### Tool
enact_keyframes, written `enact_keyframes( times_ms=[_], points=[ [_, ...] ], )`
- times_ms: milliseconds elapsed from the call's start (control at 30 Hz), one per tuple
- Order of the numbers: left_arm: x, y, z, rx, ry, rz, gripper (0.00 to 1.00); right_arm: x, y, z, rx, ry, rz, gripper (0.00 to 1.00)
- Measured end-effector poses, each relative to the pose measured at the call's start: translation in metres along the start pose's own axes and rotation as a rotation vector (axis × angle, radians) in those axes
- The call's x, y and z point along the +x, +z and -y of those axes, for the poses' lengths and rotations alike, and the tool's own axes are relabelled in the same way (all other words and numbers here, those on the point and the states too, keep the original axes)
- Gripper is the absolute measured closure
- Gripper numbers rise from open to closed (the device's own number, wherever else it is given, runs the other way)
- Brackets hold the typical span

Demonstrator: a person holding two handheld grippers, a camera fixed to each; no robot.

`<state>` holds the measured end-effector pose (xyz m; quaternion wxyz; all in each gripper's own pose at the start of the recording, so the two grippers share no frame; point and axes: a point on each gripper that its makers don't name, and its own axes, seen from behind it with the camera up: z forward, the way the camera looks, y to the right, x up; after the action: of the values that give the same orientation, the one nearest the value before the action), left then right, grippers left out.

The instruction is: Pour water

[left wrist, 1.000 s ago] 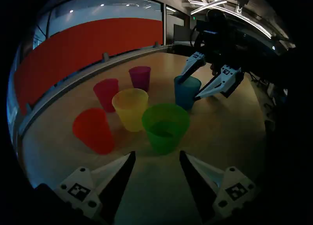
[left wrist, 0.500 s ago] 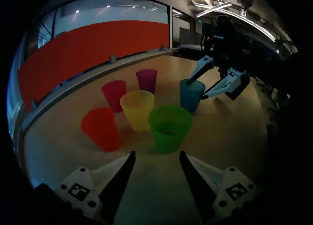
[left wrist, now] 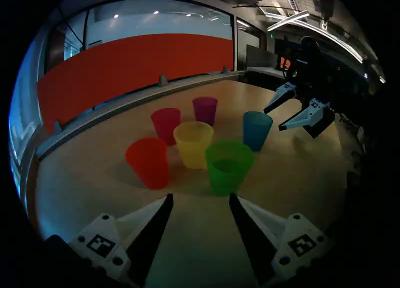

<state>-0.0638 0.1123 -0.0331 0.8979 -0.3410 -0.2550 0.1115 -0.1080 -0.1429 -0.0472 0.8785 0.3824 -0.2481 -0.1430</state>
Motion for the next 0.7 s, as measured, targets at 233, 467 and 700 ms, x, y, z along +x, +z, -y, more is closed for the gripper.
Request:
enact_keyframes(
  times_ms=[233,467,700],
  points=[
    [0.006,-0.010,0.011,0.069,-0.032,-0.032,0.18,0.000,-0.019,-0.005,-0.045,0.039,-0.038,0.00],
    [0.013,-0.019,0.015,0.126,-0.044,-0.066,0.18,0.004,-0.034,-0.009,-0.091,0.076,-0.082,0.00],
    [0.021,-0.030,0.029,0.195,-0.066,-0.111,0.18,0.011,-0.045,-0.013,-0.150,0.094,-0.121,0.00]
  ],
)
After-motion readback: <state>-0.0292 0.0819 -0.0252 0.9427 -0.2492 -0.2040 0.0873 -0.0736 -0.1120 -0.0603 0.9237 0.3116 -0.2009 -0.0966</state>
